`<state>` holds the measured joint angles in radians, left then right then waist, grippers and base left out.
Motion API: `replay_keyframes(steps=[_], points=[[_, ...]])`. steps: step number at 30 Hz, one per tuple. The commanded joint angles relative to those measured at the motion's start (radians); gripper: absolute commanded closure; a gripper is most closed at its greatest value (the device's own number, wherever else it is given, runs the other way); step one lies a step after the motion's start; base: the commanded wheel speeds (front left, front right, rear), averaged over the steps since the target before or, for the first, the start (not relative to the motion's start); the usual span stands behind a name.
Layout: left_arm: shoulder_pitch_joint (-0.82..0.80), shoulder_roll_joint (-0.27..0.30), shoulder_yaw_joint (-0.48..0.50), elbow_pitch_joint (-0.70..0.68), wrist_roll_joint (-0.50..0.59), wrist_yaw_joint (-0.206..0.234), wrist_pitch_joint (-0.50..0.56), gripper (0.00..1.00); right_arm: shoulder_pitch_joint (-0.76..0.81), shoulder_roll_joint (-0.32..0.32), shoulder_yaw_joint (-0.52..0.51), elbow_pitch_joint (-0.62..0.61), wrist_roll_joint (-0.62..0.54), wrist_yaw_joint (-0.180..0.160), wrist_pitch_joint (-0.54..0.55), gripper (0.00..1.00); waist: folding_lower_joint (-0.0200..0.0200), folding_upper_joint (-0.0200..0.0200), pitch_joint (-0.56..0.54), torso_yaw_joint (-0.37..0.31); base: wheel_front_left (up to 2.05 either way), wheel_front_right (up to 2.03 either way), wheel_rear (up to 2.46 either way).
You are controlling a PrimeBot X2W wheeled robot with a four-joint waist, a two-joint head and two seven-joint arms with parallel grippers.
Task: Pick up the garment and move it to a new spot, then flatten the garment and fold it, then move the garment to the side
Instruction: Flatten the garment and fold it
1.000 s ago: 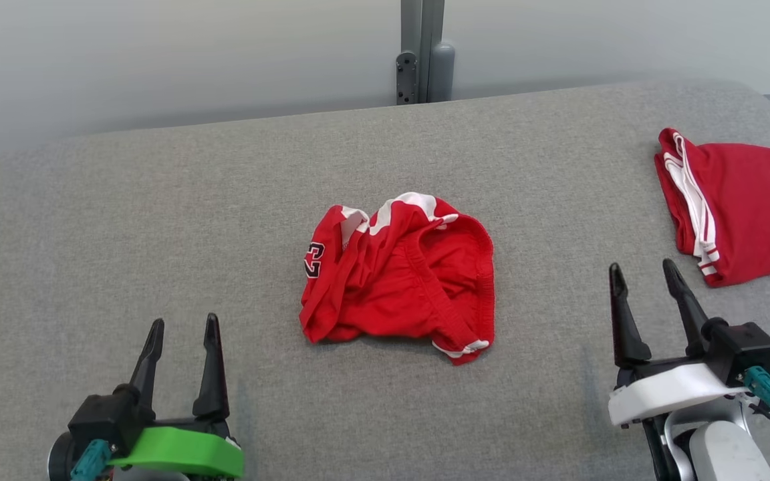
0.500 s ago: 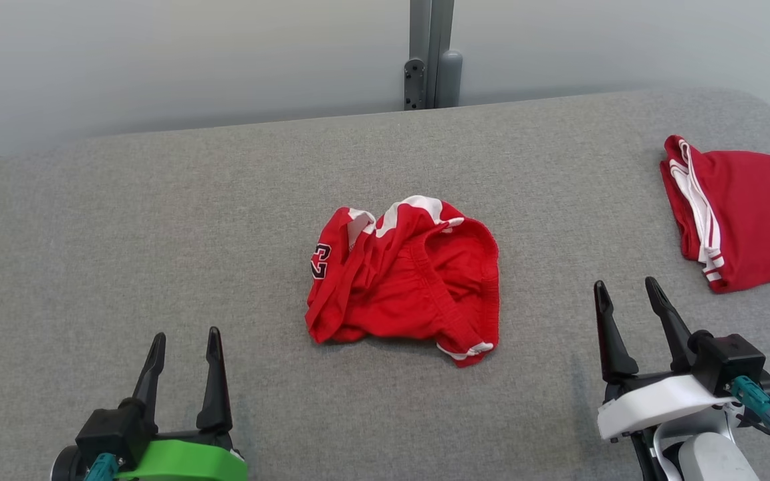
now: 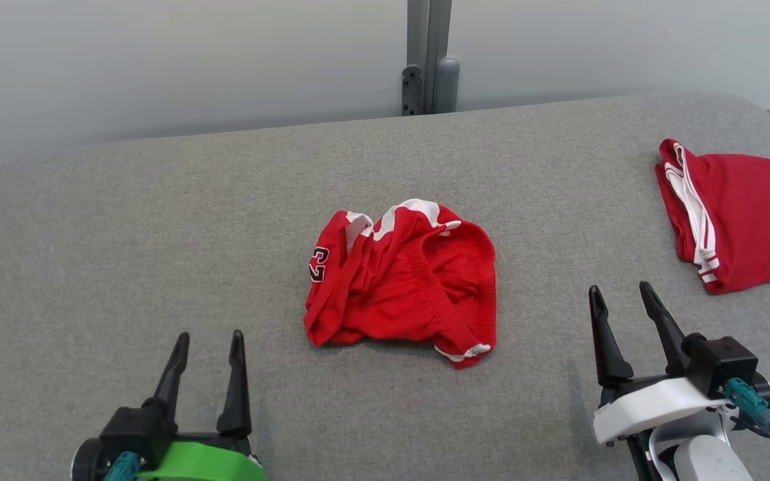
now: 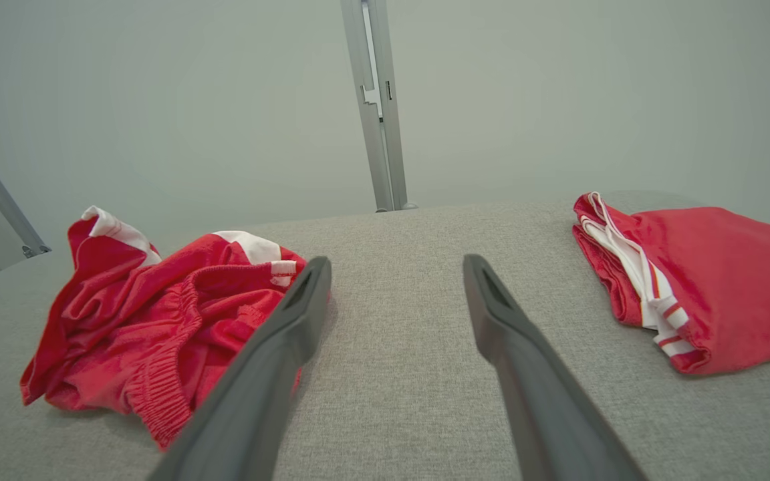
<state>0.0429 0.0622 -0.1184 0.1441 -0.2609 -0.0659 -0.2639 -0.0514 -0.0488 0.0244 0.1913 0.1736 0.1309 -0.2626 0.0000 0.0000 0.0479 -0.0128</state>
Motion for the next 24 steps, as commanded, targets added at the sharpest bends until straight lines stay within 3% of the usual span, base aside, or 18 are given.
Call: replay_keyframes(steps=[1,12,24], points=[[-0.021,-0.003,-0.019,0.000,0.009,-0.011,0.000,0.00,0.006,-0.003,0.004,0.004,-0.005,0.000,-0.003,0.00,0.0000,0.0000,0.002,-0.005,0.00,0.00,0.00],[-0.232,-0.008,-0.269,0.071,0.021,-0.055,0.086,0.00,-0.023,-0.003,0.025,0.017,-0.009,0.000,-0.003,0.00,0.0000,0.0000,0.029,-0.082,0.00,0.00,0.00],[-0.432,0.013,-0.238,0.313,0.002,-0.021,0.112,0.00,-0.057,-0.003,0.022,0.014,0.006,0.000,-0.003,0.00,0.0000,0.0000,0.098,-0.175,0.00,0.00,0.00]])
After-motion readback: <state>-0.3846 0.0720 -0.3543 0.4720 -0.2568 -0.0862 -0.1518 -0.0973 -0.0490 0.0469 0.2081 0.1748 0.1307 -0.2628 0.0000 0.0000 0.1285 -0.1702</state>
